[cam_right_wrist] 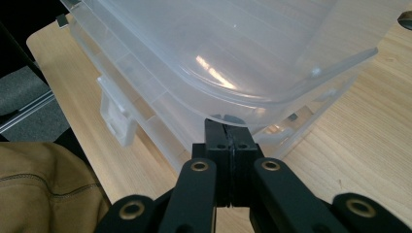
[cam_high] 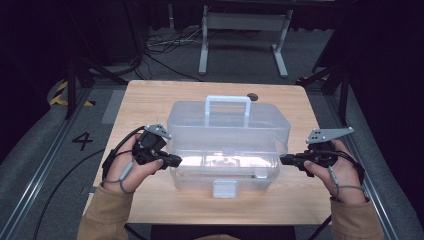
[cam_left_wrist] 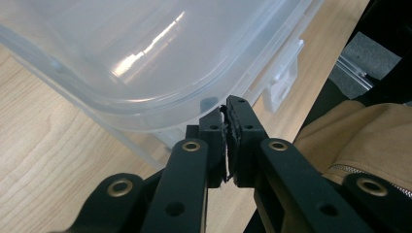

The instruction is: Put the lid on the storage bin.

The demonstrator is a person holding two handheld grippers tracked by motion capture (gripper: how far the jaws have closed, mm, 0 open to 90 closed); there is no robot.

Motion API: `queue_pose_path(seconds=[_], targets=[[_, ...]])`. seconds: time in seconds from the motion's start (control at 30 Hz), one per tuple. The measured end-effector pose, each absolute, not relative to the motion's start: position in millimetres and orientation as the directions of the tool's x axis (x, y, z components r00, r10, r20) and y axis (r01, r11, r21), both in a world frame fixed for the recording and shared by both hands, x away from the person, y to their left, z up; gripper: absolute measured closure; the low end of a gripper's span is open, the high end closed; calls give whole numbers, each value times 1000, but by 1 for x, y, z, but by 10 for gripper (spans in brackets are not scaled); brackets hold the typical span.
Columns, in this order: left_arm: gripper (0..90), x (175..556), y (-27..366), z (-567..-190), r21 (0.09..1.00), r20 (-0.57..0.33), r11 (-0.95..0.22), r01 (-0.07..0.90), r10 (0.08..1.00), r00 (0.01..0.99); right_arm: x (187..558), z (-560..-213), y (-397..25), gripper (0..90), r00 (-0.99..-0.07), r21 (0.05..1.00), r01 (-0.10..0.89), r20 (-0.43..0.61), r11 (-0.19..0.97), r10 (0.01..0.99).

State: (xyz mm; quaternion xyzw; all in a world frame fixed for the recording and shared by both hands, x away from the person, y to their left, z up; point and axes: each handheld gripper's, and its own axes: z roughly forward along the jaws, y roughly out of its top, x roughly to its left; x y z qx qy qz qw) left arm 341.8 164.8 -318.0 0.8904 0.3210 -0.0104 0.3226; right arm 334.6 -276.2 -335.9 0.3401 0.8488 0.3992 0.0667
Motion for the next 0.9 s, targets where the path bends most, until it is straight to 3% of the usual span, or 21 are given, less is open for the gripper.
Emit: queue_pose_path(seconds=[0.9], targets=[[888,339,176,-317,515,-232,-590,622,603,763,334,-339,-276,900,-759,668,554,160,497,631]])
